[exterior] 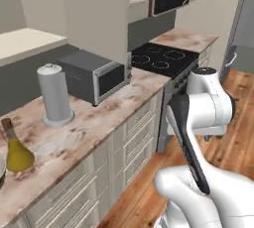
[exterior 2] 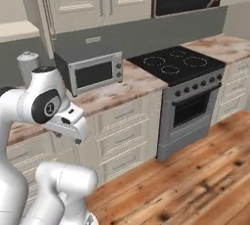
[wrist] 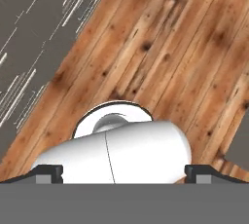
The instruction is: Retrieve the bottle and the shaker from the cabinet and place them next to the mixing bowl on the counter. Then add garlic from the fridge to the mixing bowl.
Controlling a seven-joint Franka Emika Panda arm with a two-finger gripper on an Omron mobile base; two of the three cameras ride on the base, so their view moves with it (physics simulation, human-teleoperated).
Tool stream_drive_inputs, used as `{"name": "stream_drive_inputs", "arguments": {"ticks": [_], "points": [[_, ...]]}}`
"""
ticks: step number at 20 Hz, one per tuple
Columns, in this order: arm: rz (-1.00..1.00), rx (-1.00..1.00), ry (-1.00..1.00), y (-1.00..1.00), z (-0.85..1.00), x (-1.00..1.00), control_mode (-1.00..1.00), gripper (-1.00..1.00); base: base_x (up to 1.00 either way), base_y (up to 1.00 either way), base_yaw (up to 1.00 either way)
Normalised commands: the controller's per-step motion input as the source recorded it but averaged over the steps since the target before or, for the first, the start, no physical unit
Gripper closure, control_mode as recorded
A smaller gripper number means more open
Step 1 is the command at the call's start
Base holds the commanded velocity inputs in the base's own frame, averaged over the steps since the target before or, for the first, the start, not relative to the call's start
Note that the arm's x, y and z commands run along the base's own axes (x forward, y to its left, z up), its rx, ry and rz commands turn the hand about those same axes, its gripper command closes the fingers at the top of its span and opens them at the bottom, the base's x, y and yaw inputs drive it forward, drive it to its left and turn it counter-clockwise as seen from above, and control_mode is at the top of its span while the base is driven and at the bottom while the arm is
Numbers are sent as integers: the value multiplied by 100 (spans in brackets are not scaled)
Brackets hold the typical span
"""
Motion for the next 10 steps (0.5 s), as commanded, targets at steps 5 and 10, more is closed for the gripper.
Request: {"name": "stream_drive_inputs", "arguments": {"ticks": [5, 10], "points": [[0, 0, 0, 0, 0, 0, 100, -100, 0, -85, -78], [0, 0, 0, 0, 0, 0, 100, -100, 0, -94, -73]]}}
